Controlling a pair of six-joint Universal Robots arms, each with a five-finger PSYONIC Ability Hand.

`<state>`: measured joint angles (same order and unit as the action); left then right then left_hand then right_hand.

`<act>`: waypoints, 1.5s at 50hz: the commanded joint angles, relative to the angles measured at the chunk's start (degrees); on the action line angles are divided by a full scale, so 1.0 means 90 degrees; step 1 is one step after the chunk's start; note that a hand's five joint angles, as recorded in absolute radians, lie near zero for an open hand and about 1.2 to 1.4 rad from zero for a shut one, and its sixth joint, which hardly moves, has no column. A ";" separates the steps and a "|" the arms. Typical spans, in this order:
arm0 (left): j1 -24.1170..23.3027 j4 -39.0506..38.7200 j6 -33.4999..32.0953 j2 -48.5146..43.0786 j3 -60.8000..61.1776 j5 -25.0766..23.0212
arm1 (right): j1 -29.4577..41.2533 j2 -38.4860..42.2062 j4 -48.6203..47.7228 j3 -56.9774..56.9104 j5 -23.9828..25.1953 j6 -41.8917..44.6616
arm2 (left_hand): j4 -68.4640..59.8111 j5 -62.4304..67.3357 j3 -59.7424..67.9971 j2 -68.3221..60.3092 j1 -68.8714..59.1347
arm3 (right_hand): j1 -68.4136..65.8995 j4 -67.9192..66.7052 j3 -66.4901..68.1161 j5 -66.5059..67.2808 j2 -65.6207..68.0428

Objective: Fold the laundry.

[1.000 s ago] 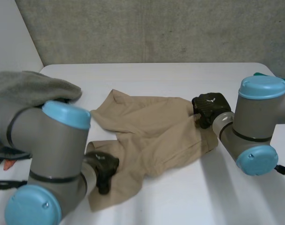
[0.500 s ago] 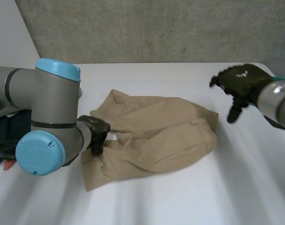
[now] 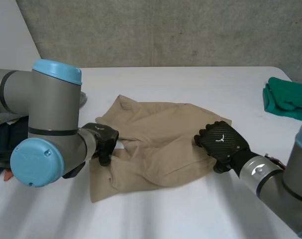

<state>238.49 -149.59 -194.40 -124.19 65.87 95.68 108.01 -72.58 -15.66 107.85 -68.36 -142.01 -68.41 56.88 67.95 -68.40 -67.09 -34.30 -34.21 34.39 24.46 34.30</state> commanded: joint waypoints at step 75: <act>0.0972 -0.3701 0.0135 0.0898 -0.1247 -0.0563 | 0.0303 0.2528 -0.1170 -0.6322 -0.0950 -0.2913 | -0.1288 0.1458 0.1339 -0.1289 -0.1434 | -0.5078 -0.5088 0.5068 0.5060 0.5078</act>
<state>247.70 -182.87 -193.23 -116.70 39.69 91.72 112.12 -51.11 -30.69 41.30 -81.29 -168.22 -68.67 56.87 68.26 -68.68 -67.09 -64.97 -68.90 68.46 58.20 67.87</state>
